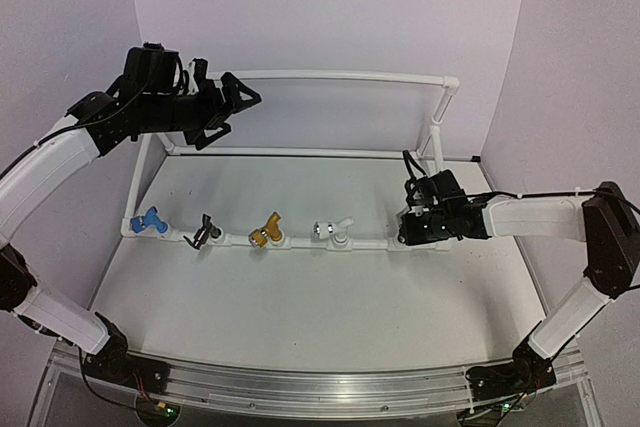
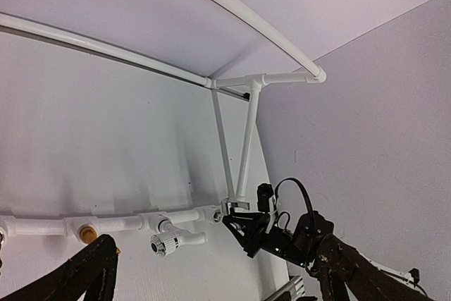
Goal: Install the water faucets
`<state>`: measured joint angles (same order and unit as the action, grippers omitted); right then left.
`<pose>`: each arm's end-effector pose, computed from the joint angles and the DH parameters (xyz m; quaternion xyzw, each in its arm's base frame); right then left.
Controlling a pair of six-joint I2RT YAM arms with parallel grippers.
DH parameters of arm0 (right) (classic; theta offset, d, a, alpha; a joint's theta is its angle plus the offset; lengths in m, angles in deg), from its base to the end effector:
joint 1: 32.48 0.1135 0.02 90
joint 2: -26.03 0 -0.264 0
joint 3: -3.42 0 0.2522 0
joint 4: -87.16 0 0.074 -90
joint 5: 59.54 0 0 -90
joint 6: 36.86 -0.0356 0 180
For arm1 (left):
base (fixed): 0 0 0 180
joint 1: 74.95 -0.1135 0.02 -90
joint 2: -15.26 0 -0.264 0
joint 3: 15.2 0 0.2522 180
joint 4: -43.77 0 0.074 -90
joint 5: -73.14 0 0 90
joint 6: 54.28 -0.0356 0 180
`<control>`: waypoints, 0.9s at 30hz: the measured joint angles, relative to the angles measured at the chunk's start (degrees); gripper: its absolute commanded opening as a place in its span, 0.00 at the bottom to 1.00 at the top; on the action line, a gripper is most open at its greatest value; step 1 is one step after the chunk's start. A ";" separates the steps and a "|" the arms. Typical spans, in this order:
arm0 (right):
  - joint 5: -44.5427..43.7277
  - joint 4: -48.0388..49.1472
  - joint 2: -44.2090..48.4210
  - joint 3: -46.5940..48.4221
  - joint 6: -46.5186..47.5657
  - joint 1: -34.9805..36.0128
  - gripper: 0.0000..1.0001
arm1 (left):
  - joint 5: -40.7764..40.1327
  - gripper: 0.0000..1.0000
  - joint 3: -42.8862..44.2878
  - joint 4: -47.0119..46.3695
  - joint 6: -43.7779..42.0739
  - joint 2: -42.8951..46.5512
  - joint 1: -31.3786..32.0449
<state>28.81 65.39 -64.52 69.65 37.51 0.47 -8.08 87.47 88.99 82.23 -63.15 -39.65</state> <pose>0.2761 0.1777 0.1947 -0.1343 0.9176 0.1416 0.3462 0.2408 -0.1771 0.4367 -0.0371 0.8218 -0.4177 0.3858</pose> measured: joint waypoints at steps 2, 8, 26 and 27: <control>-0.03 0.00 0.01 0.00 -0.69 0.00 0.19 | -0.02 0.98 0.00 0.01 0.00 0.00 -0.01; -0.59 -1.11 0.30 0.00 -2.87 -0.03 0.35 | -0.02 0.98 0.00 0.01 0.00 0.00 -0.01; -0.49 -6.35 5.55 0.02 -1.60 -0.76 0.97 | -0.46 0.99 0.00 0.01 0.02 0.00 -0.01; -0.02 -6.48 6.27 0.02 -1.03 -0.76 0.98 | -0.46 0.99 0.00 0.01 0.02 0.00 -0.01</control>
<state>28.79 58.91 -58.25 69.67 36.48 -0.30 -8.54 87.47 89.00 82.25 -63.15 -39.66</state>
